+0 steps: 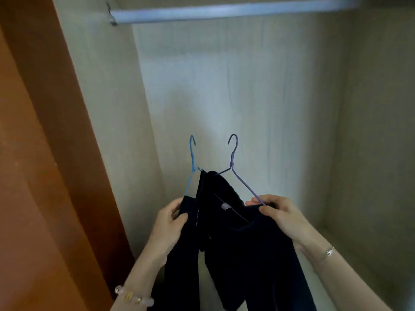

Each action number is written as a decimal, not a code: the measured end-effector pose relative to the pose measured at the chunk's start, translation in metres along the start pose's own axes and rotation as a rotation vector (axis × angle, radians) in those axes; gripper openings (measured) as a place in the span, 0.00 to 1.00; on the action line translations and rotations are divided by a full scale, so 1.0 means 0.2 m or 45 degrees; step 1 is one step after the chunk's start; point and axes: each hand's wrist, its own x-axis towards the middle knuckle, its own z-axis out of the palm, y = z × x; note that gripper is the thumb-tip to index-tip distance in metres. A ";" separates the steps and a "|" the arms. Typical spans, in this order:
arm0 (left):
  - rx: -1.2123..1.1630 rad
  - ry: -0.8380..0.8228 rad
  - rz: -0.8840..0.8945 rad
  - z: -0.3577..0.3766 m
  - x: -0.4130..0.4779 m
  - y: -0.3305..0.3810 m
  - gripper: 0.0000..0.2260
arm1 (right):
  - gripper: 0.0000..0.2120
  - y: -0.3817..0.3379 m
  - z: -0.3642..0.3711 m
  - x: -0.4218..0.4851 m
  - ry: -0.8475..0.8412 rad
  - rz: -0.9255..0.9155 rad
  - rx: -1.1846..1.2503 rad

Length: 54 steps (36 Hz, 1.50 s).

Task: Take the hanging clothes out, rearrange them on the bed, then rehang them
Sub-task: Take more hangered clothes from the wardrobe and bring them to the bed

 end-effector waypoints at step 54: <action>-0.112 -2.471 0.465 -0.46 -1.26 -0.63 0.23 | 0.09 -0.02 2.29 -2.70 2.613 0.676 -0.492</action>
